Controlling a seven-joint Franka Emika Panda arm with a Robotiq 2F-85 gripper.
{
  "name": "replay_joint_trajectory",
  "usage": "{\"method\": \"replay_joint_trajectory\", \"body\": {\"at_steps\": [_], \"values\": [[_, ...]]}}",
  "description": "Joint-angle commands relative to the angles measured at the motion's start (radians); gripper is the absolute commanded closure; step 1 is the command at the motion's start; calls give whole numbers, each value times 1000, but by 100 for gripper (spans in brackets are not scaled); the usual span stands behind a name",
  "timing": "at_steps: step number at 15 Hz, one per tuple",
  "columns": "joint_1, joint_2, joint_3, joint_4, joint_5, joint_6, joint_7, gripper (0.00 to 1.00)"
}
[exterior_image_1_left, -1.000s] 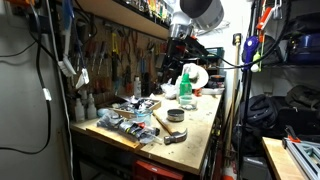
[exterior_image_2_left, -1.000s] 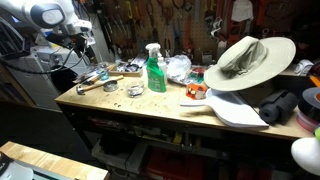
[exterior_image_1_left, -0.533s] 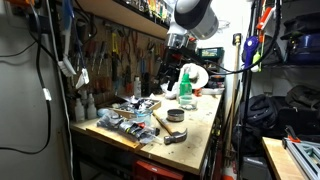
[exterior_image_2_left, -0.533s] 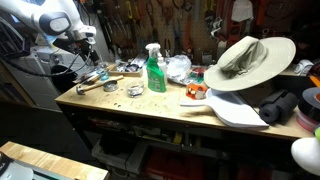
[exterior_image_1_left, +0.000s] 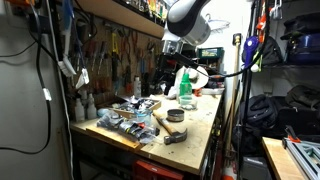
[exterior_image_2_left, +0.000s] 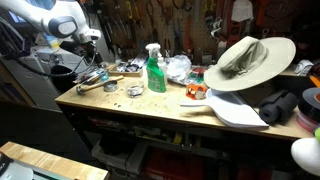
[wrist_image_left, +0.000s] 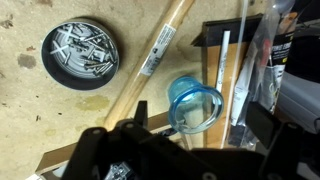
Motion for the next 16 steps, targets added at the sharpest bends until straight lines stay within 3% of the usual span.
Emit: {"method": "replay_joint_trajectory", "body": {"at_steps": [1,10,15,16], "values": [[-7,112,11,73,-22,16,17,0],[-13,274,13,201,-69,27,50,1],[-16,321,14,245,-67,20,54,24],[-16,327,14,252,-67,17,56,33]]}}
